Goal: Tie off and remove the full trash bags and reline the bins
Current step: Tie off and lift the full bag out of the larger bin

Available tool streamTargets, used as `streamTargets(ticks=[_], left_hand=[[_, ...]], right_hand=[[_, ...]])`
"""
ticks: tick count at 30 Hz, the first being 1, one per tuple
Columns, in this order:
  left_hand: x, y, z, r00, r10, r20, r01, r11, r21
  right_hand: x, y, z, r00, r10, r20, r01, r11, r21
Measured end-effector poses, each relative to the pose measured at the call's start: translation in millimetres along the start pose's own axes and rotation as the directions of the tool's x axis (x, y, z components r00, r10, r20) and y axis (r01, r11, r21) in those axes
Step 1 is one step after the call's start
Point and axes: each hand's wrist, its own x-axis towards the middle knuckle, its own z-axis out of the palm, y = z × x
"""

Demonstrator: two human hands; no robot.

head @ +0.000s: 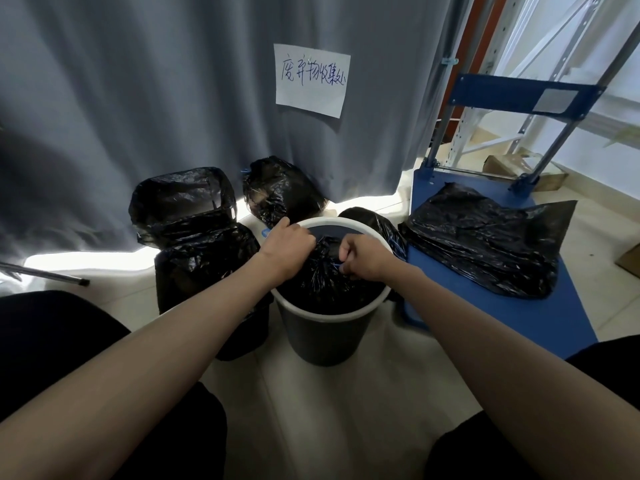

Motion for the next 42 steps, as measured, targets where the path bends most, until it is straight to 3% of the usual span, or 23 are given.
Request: streamTargets(ticks=[5,8,12,17,27,33,39,42], left_hand=[[0.5,-3.5,-10.7,0.991,-0.110,-0.073,0.103,0.990,-0.092],[1.3,-2.9,-13.2,0.981,-0.184,-0.065,0.159,0.945,-0.286],[0.2,-0.6,-16.0,0.956,-0.292,0.000,0.236,0.771,-0.592],[-0.9,1.0,-15.2,0.927,-0.375,0.030,0.260,0.581,-0.771],[4.6,2.5,-11.0,0.894,-0.445,0.056,0.242,0.374,-0.895],[10.7,5.0,-9.1,0.859,-0.512,-0.012,0.212,0.375,-0.902],[3.6,4.5,5.3,0.884,-0.468,-0.012,0.263,0.516,-0.815],[2.3,4.2,7.1,0.895,-0.446,-0.006,0.252,0.516,-0.818]], right_hand=[[-0.4,-4.1,-8.4,0.997,0.072,0.009,-0.072,0.984,0.165],[-2.3,-6.5,-14.0,0.995,0.078,0.059,-0.094,0.934,0.344],[-3.1,-11.4,-14.3,0.984,0.097,0.147,-0.156,0.869,0.470],[-6.0,-9.9,-16.6,0.981,0.034,0.193,-0.126,0.863,0.490],[-1.8,-5.0,-7.6,0.999,0.021,-0.048,0.016,0.749,0.663],[1.2,-11.3,-3.1,0.997,-0.056,-0.053,0.076,0.598,0.798],[1.4,-6.0,3.5,0.993,0.102,0.061,-0.115,0.698,0.707],[1.4,-7.1,5.0,0.984,0.167,0.064,-0.162,0.682,0.713]])
